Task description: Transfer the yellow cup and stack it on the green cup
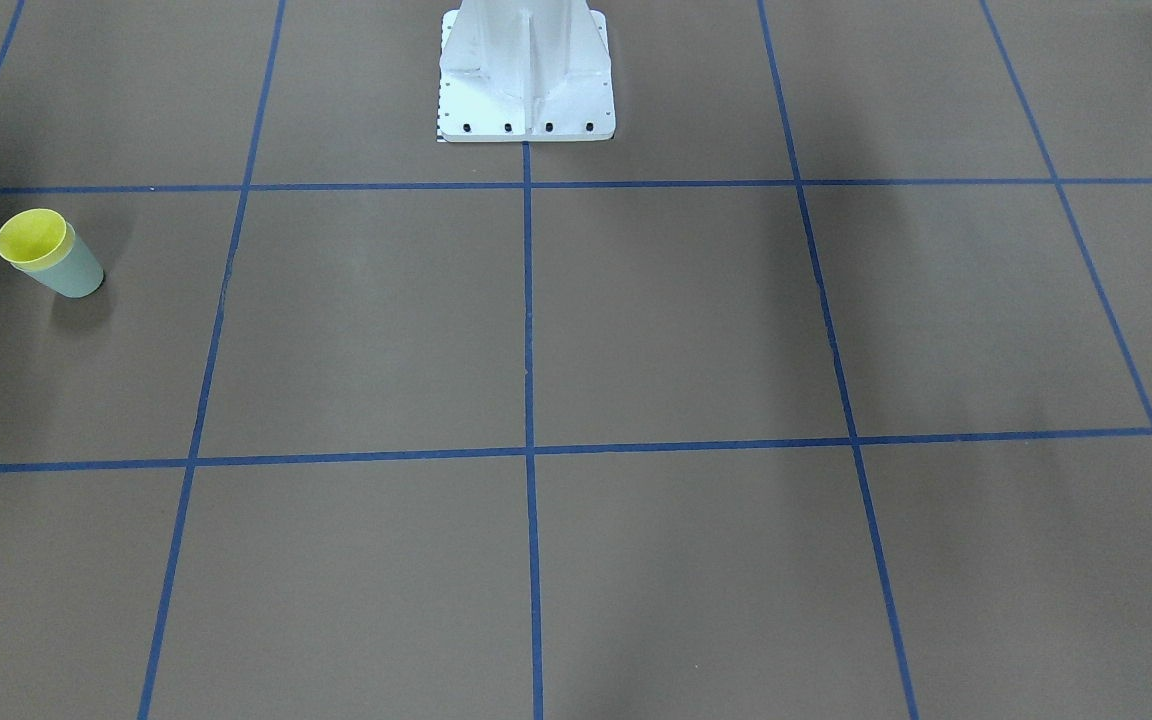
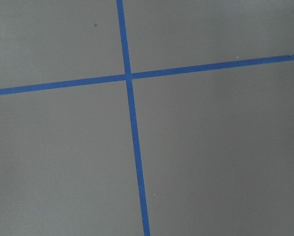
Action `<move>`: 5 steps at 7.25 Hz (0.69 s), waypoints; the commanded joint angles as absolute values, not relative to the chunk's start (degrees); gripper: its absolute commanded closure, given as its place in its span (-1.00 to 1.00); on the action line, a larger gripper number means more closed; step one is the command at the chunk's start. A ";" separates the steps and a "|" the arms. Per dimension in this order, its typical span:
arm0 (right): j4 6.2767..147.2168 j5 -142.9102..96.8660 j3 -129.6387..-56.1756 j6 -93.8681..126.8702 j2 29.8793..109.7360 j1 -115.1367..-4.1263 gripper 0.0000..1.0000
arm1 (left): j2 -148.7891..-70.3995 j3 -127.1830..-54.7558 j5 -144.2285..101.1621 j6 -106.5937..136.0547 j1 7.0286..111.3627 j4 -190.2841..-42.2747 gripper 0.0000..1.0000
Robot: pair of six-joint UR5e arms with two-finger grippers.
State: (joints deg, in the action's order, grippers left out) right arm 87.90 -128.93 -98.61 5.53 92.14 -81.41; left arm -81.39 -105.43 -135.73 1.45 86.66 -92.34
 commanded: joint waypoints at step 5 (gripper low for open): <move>87.36 -129.46 -98.79 8.00 92.11 -81.30 -1.00 | -82.09 -105.38 -135.62 1.23 86.49 -92.20 -1.00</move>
State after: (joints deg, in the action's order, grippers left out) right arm 87.52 -129.35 -98.77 7.47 92.12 -81.33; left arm -81.75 -105.40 -135.63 1.27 86.56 -92.33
